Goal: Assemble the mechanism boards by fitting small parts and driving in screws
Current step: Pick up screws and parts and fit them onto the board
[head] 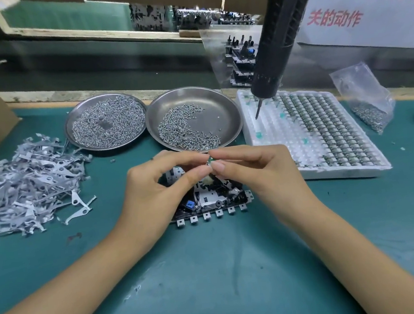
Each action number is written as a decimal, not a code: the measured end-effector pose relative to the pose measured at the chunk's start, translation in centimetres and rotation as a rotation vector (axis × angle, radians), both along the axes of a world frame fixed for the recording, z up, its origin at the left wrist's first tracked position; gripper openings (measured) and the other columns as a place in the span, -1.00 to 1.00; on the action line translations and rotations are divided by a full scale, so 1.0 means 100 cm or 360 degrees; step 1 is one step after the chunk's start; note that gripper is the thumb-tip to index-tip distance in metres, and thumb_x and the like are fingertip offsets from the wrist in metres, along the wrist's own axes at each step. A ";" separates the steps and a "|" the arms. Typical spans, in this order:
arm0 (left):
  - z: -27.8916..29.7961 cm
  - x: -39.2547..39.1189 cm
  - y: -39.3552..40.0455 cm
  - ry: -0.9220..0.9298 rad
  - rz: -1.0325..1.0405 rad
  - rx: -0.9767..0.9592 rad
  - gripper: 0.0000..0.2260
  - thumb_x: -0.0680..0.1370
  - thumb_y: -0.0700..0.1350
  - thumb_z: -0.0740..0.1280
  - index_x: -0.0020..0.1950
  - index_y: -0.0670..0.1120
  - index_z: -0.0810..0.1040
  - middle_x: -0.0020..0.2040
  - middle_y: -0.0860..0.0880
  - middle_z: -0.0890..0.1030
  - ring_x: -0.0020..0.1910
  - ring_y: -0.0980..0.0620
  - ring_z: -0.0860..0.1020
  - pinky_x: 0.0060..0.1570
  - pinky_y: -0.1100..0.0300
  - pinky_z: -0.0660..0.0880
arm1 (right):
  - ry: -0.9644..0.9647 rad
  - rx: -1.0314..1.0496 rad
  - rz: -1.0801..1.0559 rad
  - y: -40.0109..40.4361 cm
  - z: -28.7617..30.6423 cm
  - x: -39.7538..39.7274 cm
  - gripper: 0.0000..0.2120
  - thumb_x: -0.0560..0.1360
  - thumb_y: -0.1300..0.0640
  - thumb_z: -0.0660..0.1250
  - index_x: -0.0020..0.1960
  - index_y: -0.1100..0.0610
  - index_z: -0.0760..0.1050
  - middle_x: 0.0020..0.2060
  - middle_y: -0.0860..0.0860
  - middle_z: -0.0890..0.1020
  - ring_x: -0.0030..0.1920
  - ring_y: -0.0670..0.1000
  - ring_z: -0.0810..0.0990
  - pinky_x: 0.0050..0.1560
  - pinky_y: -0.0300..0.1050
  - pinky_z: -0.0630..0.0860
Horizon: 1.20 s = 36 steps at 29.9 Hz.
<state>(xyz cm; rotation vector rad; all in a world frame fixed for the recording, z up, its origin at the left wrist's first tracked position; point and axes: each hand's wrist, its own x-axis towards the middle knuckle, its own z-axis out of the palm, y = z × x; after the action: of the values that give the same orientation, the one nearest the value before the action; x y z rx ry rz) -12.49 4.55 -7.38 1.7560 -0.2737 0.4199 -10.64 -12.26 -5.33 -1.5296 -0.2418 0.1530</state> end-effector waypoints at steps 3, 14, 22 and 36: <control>0.000 0.000 0.000 -0.0002 -0.0026 0.0019 -0.86 0.38 -0.08 0.44 -0.08 0.06 0.66 -0.13 0.11 0.67 -0.10 0.19 0.61 -0.03 0.43 0.42 | -0.0012 0.0004 0.0013 0.000 0.001 -0.001 -0.81 0.38 0.28 0.45 -0.01 0.22 0.65 -0.14 0.08 0.71 -0.09 0.05 0.69 -0.09 -0.25 0.57; 0.000 0.001 0.001 -0.0120 0.0045 0.0136 -0.80 0.36 0.00 0.46 -0.04 0.11 0.58 -0.14 0.11 0.59 -0.12 0.17 0.53 -0.03 0.40 0.40 | -0.0280 -0.0224 0.0063 0.000 -0.002 -0.005 -0.82 0.42 0.28 0.42 0.00 0.10 0.65 -0.09 0.01 0.70 -0.07 -0.06 0.66 -0.07 -0.24 0.56; 0.002 -0.003 0.005 -0.0062 -0.0010 0.0342 -0.73 0.35 -0.01 0.50 0.01 0.11 0.57 -0.12 0.16 0.57 -0.06 0.21 0.52 0.08 0.23 0.42 | -0.0526 -0.0422 0.0009 -0.003 -0.007 -0.007 -0.80 0.39 0.31 0.47 -0.05 0.07 0.66 -0.14 -0.01 0.69 -0.14 0.06 0.62 -0.17 0.04 0.52; -0.003 -0.008 0.012 0.0120 0.0063 0.0020 -0.89 0.53 -0.01 0.28 -0.05 0.09 0.60 -0.20 0.15 0.64 -0.20 0.29 0.56 -0.12 0.48 0.41 | -0.1244 -0.1007 0.0170 -0.007 -0.020 -0.006 -0.91 0.33 0.25 0.49 -0.16 0.16 0.71 -0.19 0.01 0.70 -0.22 0.07 0.52 -0.10 -0.11 0.49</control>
<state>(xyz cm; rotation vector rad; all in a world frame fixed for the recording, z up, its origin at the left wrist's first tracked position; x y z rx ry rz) -13.31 5.74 -7.69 1.7877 -0.1883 0.3799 -11.26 -12.97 -7.28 -2.1547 -0.9658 -0.3295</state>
